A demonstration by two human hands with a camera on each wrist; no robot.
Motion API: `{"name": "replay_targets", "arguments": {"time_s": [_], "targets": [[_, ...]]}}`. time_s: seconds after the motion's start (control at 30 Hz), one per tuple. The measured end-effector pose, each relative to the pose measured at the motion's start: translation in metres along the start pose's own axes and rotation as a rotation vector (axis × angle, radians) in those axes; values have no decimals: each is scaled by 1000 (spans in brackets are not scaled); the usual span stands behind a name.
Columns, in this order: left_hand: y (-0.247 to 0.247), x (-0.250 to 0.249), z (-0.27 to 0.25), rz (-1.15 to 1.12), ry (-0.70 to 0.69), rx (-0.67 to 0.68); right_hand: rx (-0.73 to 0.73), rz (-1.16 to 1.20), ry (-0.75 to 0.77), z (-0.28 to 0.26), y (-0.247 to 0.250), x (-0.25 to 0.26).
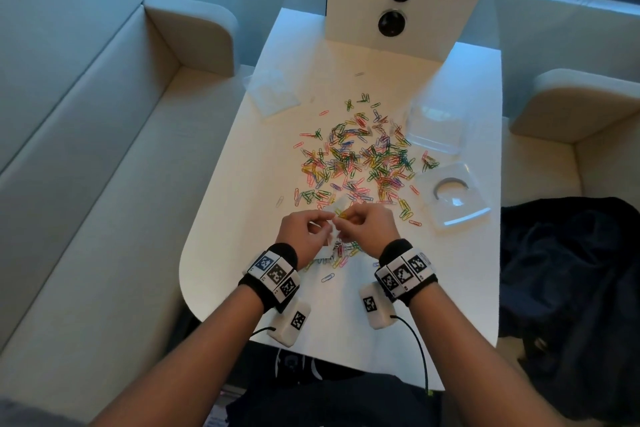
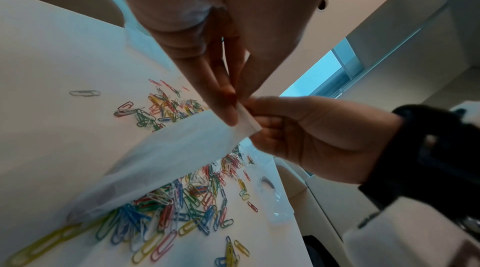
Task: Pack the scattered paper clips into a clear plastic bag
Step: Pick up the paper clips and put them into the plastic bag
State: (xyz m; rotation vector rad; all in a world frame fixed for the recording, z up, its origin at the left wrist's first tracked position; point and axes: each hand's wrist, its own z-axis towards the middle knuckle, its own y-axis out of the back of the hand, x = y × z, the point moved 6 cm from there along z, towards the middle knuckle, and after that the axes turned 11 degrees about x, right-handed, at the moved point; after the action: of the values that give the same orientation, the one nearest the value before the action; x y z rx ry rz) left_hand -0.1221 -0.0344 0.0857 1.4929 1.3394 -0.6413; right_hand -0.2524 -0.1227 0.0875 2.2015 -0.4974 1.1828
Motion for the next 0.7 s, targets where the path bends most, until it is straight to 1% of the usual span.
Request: {"name": "replay_targets", "arguments": {"time_s": [0.03,0.1,0.17,0.27,0.3,0.33,0.37,0.4,0.43,0.5,0.53,0.57,0.6,0.63,0.67,0.7], "targets": [[0,0,0,5,-7,-7,25,-3,-38,2,-3,-3],[2,3,-1,3,-5,-15,77,-112,-43,6,-7,-4],[4,7,-2,-15,9,-20,173,-304,2,6,-14,0],[5,10,-2,-46,18,0,344,-681,43,5,-32,5],[5,10,-2,-46,21,4,371,-745,46,5,-36,6],[6,10,-3,-46,22,1,373,-750,56,4,-36,8],[7,10,-4,-48,21,-8,345,-705,70,5,-32,8],[10,11,-4,-47,20,-22,284,-610,74,6,-23,7],[13,13,-5,-44,25,-39,187,-485,52,7,-9,2],[23,17,-7,-56,43,-71,-31,-299,-98,9,24,-27],[28,19,-8,-74,53,-89,-91,-310,-235,9,35,-47],[34,22,-9,-94,65,-107,-80,-374,-396,6,39,-69],[40,24,-10,-111,76,-123,-28,-442,-527,4,37,-88],[45,26,-11,-123,86,-134,14,-475,-591,4,31,-104],[49,28,-12,-136,94,-143,24,-481,-586,4,22,-111],[52,31,-13,-147,100,-151,7,-495,-538,5,13,-114]]}}
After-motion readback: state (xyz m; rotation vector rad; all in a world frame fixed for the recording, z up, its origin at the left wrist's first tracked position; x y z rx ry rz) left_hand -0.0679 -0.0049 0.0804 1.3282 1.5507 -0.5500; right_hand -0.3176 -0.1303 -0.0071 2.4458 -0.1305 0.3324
